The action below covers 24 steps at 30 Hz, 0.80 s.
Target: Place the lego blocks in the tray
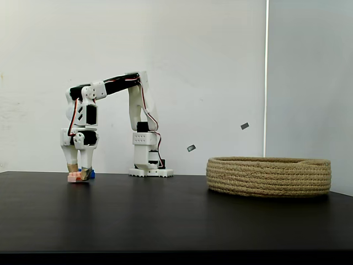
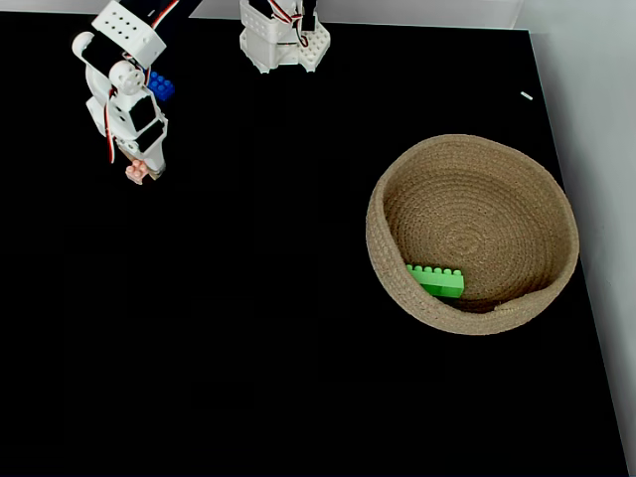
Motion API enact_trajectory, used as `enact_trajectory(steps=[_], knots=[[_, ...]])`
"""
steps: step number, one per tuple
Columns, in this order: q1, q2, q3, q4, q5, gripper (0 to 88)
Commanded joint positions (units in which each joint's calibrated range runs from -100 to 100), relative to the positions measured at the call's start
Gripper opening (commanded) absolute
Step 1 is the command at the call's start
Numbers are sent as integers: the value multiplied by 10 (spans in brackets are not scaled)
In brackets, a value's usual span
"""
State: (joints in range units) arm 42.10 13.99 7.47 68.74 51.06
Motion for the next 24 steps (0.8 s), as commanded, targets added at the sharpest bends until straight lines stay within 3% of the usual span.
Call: enact_trajectory(steps=[1, 8, 18, 24], knots=[[-53, -91, -32, 69, -68, 3], [-166, -184, -171, 223, -168, 3], [-422, -262, -214, 220, -397, 3], [-539, -297, -151, 132, -501, 3]])
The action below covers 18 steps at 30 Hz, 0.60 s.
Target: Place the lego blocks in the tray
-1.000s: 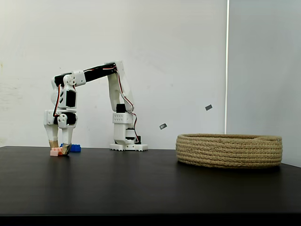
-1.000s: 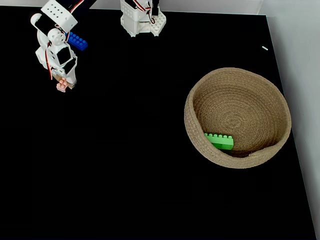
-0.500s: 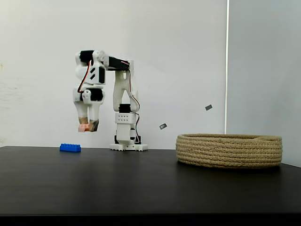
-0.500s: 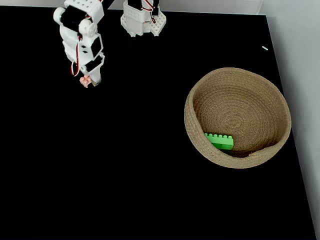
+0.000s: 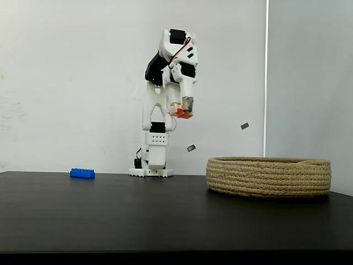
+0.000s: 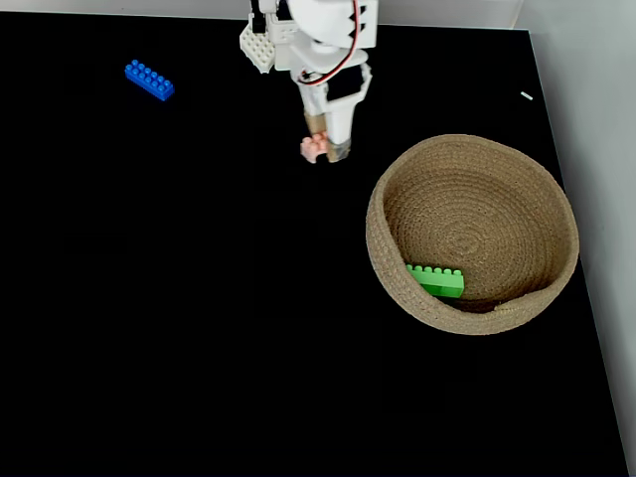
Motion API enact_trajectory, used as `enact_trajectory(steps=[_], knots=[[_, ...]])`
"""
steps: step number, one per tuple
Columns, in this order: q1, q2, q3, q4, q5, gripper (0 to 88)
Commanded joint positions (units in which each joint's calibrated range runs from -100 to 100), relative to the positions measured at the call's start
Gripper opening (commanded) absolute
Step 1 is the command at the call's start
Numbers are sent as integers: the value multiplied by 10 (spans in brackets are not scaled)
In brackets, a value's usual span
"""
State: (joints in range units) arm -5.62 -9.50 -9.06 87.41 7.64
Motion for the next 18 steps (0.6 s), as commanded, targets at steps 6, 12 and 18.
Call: enact_trajectory(steps=[6, 12, 18], knots=[[-151, -50, 81, -202, -137, 3], [-190, -19, 135, -323, -170, 30], [-208, -28, 214, -392, -173, 139]])
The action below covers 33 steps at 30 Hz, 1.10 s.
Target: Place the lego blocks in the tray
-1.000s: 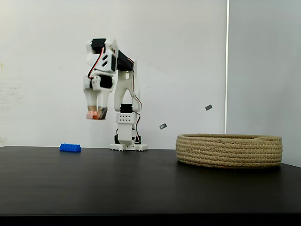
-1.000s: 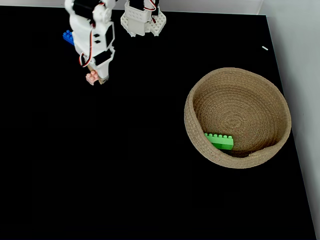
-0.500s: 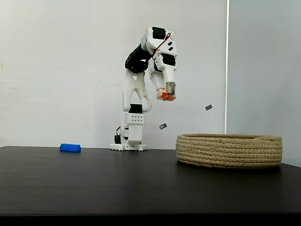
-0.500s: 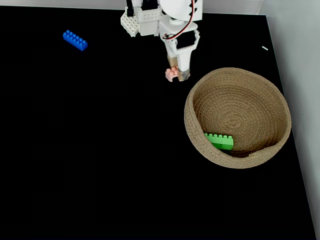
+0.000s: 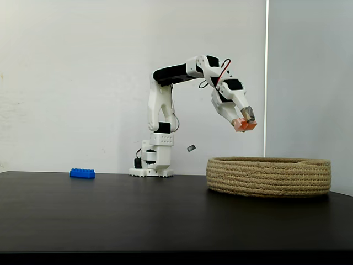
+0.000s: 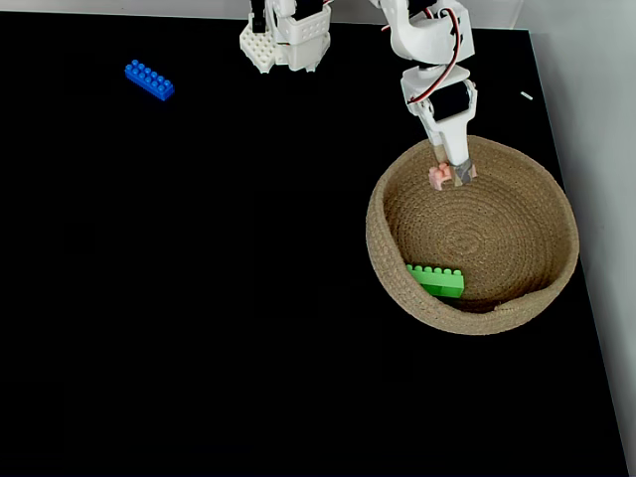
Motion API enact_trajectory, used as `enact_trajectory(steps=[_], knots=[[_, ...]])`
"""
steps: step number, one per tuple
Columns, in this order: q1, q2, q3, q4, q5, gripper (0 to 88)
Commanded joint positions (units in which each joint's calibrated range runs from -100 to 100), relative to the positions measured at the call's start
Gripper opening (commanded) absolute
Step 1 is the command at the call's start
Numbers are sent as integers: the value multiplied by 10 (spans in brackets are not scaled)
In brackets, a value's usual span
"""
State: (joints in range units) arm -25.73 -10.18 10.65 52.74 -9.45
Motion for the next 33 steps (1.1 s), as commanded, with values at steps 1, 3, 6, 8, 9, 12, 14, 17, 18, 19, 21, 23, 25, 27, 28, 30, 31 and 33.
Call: enact_trajectory(steps=[1, 3, 6, 8, 9, 12, 14, 17, 18, 19, 21, 23, 25, 27, 28, 30, 31, 33], knots=[[-7, -23, 26, -57, -3, 143], [-3, -26, 41, -70, -12, 194], [2, -31, 52, -80, -20, 235], [3, -34, 57, -79, -24, 258], [6, -37, 57, -75, -28, 255], [26, -50, 47, -26, -44, 279], [50, -59, 30, 34, -52, 279], [94, -67, 5, 136, -55, 282], [111, -68, 4, 164, -52, 289], [130, -69, 5, 186, -47, 288], [169, -73, 15, 223, -34, 300], [211, -77, 26, 248, -19, 316], [257, -81, 33, 264, -10, 331], [303, -84, 41, 286, 6, 352], [328, -86, 47, 293, 21, 355], [383, -87, 75, 294, 67, 251], [409, -90, 102, 286, 85, 253], [472, -104, 169, 223, 117, 287]])
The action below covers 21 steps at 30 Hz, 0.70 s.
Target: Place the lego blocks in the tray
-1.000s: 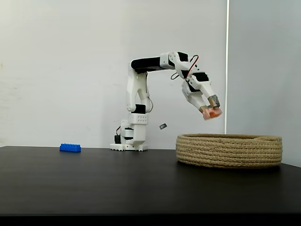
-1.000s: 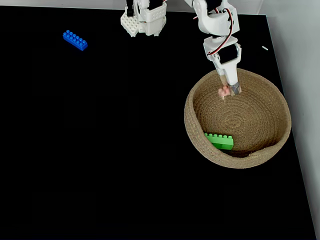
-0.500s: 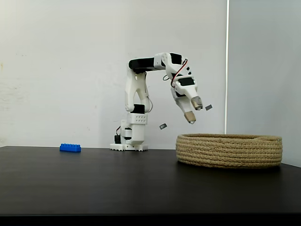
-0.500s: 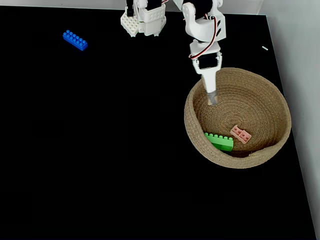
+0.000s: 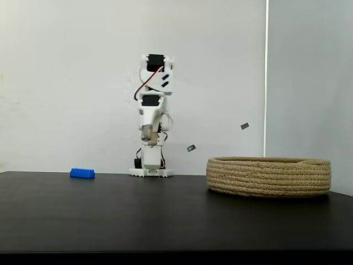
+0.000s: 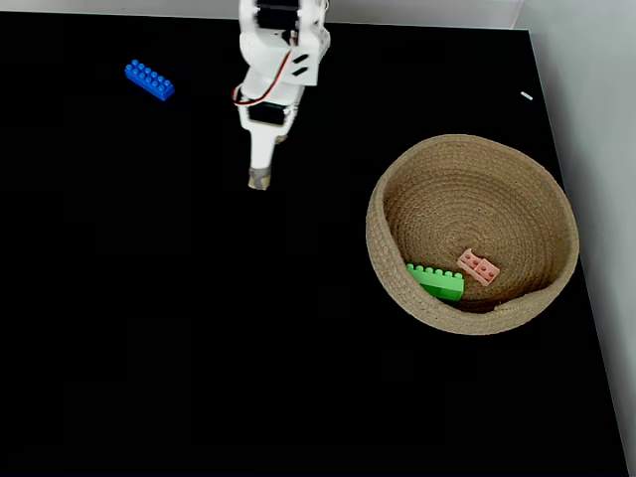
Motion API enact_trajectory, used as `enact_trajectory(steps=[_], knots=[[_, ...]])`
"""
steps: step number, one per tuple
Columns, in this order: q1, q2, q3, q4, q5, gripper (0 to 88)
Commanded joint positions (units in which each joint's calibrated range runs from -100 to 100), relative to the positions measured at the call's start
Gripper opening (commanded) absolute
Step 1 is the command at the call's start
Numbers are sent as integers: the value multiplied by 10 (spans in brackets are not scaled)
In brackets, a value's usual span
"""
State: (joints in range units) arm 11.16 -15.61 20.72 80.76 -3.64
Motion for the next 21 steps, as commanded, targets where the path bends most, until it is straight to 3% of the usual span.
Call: enact_trajectory(steps=[1, 5, 8, 17, 21], knots=[[128, -57, 97, -88, 71, 318], [237, -69, 169, -168, 127, 396], [299, -68, 181, -194, 154, 407], [413, -61, 184, -187, 173, 431], [415, -63, 194, -142, 170, 425]])
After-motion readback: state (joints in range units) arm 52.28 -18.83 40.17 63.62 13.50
